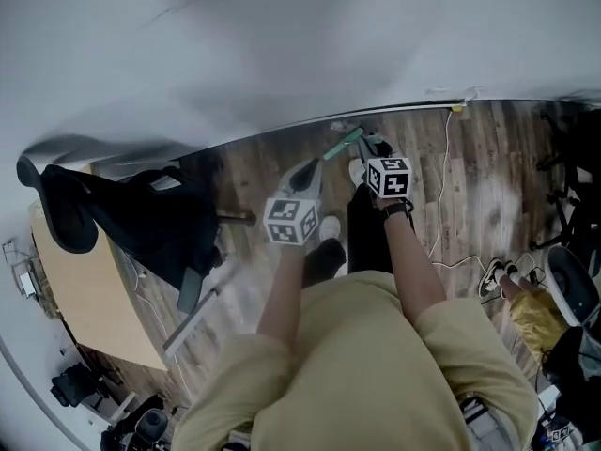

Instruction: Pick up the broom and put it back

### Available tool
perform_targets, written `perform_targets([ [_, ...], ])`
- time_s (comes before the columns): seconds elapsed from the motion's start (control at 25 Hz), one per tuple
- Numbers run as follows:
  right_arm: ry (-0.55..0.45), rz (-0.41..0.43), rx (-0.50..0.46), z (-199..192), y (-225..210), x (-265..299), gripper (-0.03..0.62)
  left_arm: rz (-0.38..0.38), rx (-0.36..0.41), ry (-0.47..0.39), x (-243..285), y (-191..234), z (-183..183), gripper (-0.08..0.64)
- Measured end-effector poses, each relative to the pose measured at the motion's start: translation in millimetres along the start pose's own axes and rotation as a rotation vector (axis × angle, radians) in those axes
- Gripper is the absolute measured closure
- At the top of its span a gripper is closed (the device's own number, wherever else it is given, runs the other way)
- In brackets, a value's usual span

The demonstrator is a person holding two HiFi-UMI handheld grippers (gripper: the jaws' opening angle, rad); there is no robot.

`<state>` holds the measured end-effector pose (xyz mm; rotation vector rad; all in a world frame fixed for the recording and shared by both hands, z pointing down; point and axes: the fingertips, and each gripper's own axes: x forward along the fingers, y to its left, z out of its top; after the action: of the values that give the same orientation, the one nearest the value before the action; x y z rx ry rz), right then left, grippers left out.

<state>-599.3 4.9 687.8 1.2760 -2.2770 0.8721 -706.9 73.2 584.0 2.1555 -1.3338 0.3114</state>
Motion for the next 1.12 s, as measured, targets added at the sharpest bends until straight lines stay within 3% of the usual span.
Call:
perform_targets([
  [0.2,-0.155,-0.046,0.021,54,30,-70,0.474,-0.097,0.097,-0.075,-27,-34,51,0.555],
  [0.44,-0.313,-0.063,-0.019,94,68,-157,0.479,-0.131,0.198,-0.164,-76,-80,105,0.557],
  [0.72,-0.476,-0.125,-0.03,141,93,-232,0.48,-0.097,0.279,-0.284,-123,-106,155,0.557],
  [0.84,-0.48,-0.128,-0.054,164,109,-256,0.483,-0.068,0.304,-0.344,-143,-112,177,0.557],
  [0.96,-0.477,-0.132,-0.071,181,125,-278,0.485,-0.04,0.384,-0.378,-158,-123,193,0.565],
  [1.12,-0.555,-0.122,-0.111,203,149,-310,0.485,-0.016,0.426,-0.413,-176,-134,209,0.565],
])
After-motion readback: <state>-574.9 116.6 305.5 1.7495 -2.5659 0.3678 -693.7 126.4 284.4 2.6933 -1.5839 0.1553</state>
